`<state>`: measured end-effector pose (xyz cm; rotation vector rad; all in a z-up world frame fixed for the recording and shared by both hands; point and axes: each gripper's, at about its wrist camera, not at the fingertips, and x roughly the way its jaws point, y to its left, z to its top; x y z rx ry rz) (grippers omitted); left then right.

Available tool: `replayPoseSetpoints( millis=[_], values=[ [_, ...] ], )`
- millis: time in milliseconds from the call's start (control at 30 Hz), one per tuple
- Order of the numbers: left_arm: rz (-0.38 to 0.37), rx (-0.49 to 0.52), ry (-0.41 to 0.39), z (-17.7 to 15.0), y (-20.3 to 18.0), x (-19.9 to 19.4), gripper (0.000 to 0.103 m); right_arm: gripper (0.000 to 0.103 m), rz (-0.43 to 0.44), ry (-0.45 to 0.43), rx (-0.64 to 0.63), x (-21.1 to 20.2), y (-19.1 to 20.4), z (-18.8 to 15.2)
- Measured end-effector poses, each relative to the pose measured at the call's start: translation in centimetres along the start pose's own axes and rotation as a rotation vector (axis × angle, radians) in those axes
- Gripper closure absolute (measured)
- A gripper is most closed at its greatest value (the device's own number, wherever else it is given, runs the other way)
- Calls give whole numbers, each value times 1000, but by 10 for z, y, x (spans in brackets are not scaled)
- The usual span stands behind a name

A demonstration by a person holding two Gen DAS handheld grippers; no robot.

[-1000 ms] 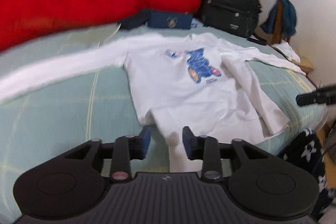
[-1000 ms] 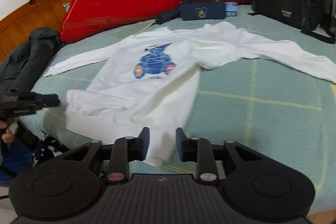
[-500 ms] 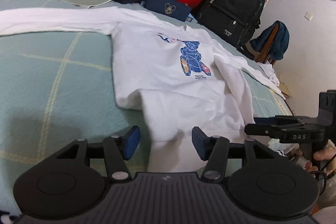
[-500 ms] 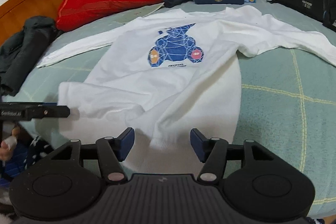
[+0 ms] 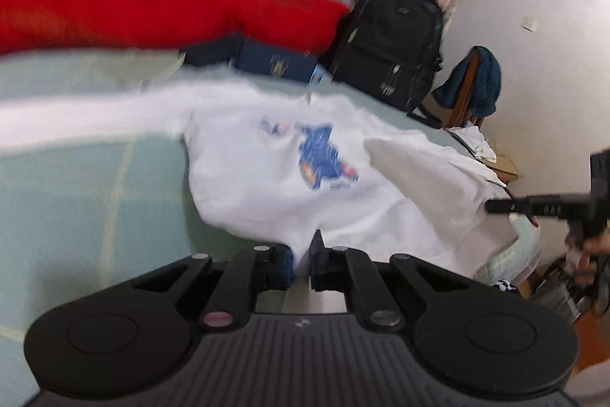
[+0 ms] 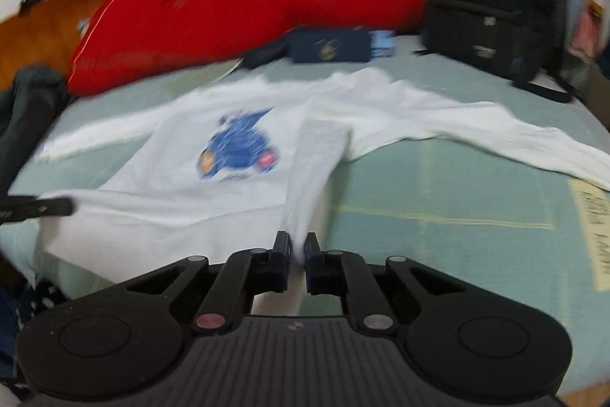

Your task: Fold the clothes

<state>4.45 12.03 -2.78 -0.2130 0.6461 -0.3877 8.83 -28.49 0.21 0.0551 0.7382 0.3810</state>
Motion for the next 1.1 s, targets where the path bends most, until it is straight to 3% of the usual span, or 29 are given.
replayPoseSetpoints(
  millis=[200,367,467,600,733,800,967,1100],
  values=[
    [-10,16,0,8,-10,-34,97,92,62,-3,111,-43,-35,3],
    [11,22,53,-9,-14,-33,97,92,113,89,142,-49,-38,-14],
    [14,3,129,-20,-8,-26,89,90,69,154,138,-41,-44,-26],
    [72,-3,123,-11,2,-30,79,88,6,180,203,-35,-67,-31],
    [130,-9,115,-2,12,-33,65,79,41,148,244,-31,-81,-21],
    [138,-15,105,11,19,-27,62,75,63,138,254,-21,-85,-14],
    [108,-144,118,38,56,22,60,65,136,130,302,17,-98,10],
    [83,-248,128,60,87,62,52,57,175,110,363,57,-117,36]
  ],
)
